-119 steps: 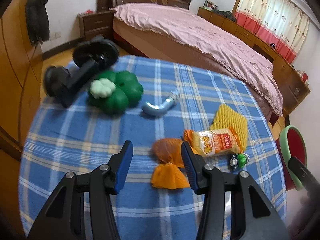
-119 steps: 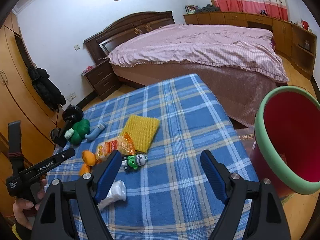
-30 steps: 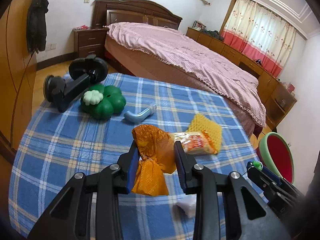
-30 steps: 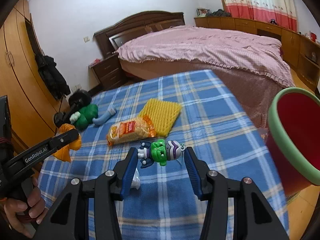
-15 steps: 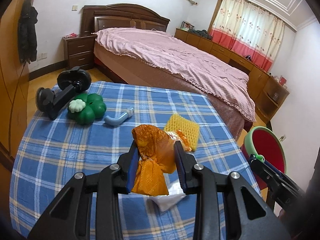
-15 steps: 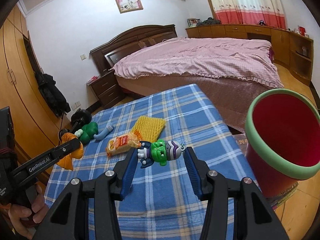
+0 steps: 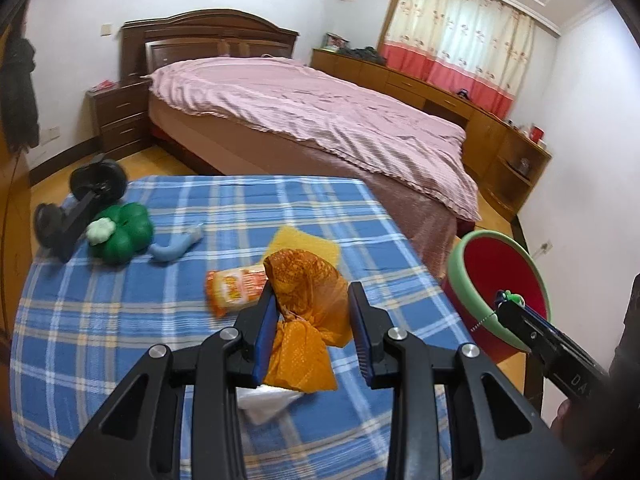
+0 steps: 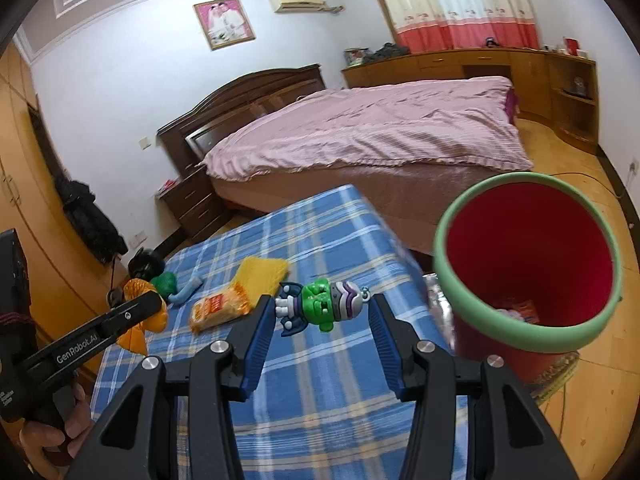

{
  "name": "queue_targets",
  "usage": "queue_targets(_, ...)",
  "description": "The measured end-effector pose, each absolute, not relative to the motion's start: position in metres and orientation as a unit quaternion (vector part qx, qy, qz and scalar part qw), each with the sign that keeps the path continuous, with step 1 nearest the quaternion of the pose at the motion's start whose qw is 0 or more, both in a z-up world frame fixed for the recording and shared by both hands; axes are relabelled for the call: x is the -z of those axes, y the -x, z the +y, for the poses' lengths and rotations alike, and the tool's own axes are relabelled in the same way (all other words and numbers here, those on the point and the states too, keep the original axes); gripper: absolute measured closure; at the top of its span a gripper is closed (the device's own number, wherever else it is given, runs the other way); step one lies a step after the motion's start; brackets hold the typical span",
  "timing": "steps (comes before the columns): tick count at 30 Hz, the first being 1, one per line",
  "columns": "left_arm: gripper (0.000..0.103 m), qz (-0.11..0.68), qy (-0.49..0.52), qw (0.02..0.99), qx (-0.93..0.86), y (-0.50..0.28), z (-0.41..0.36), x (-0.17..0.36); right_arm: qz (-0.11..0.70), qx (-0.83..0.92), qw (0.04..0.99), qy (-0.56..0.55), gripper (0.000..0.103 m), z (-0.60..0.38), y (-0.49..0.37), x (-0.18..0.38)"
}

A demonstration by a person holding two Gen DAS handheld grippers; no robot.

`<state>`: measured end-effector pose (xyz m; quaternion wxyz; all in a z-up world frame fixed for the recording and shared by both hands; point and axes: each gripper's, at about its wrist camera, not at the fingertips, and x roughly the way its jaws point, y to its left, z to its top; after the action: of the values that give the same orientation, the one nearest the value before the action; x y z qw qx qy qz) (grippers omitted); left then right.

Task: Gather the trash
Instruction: 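Carry the orange wrapper and green toy figure over the red bucket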

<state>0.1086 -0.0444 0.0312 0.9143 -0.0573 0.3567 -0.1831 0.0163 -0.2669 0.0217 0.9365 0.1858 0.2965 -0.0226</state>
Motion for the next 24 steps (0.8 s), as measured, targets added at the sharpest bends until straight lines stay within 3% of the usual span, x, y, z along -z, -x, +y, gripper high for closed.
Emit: queue_targets(24,0.069,0.367,-0.002,0.882,0.294,-0.123,-0.177,-0.050,0.265,0.129,0.929,-0.222,0.052,-0.379,0.020,-0.021)
